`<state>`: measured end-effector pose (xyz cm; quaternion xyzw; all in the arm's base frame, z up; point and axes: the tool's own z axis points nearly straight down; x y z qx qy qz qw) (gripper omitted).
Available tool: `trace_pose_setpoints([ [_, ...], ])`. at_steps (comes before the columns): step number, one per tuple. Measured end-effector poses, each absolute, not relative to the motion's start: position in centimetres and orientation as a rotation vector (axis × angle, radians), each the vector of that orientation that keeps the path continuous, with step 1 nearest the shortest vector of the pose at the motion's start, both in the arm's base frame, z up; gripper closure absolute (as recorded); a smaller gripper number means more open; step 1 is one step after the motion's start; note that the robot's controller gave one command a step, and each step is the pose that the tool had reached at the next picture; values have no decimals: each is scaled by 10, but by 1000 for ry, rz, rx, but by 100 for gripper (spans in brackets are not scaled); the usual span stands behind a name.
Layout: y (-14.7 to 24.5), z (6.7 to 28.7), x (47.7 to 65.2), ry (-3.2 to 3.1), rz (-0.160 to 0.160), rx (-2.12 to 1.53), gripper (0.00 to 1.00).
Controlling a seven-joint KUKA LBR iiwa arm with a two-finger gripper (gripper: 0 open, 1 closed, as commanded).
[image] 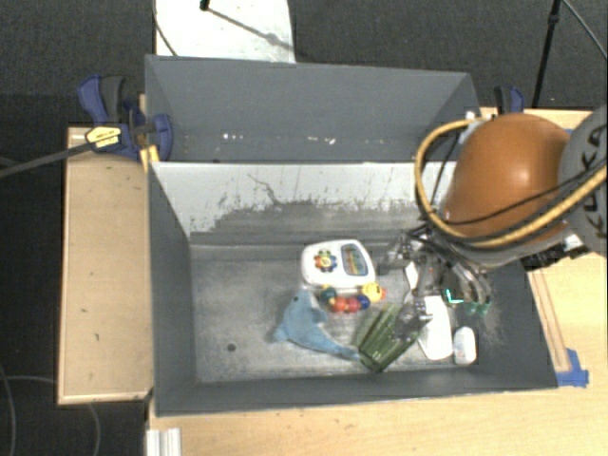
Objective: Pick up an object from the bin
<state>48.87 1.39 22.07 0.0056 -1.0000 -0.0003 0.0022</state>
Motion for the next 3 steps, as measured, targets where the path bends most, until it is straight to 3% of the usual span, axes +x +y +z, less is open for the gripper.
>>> trace_pose_setpoints([
  [1,14,224,490,-3145,-1,17,0],
  [2,3,178,493,-3140,0,208,0],
  [3,-13,159,489,-3075,-1,652,0],
])
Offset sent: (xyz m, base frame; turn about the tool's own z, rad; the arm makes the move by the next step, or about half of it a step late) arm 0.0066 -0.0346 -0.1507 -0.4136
